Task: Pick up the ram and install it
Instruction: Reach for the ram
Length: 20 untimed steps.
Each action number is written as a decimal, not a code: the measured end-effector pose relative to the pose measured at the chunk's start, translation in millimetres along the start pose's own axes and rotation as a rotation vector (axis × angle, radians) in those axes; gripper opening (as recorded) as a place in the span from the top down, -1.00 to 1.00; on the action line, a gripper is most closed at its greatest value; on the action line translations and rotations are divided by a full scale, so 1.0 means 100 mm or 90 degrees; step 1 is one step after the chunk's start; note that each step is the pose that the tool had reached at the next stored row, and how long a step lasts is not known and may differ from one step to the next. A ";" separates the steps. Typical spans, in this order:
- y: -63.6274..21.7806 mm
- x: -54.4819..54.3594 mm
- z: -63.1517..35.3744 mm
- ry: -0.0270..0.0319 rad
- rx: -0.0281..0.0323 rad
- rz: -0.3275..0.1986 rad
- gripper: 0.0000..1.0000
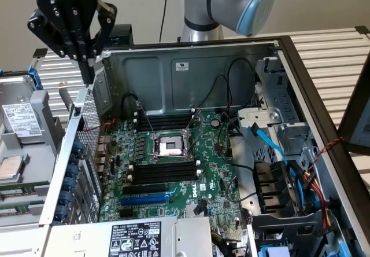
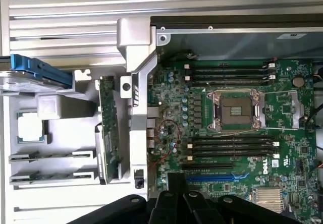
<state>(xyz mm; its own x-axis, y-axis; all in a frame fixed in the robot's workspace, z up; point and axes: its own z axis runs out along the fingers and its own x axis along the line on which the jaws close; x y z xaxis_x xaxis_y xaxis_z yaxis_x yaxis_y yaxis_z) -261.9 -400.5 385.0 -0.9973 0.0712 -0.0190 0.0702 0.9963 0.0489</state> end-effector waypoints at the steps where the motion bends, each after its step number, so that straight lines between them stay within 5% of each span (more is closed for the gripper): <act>1: -0.004 0.05 0.008 0.0000 0.0000 0.000 0.79; 20: -0.073 0.91 0.172 0.0000 -0.0001 0.000 0.79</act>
<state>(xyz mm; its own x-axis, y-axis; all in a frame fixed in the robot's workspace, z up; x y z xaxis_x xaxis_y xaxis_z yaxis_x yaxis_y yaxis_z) -353.1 -400.5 365.8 -0.9973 0.0711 -0.0190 0.0701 0.9963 0.0490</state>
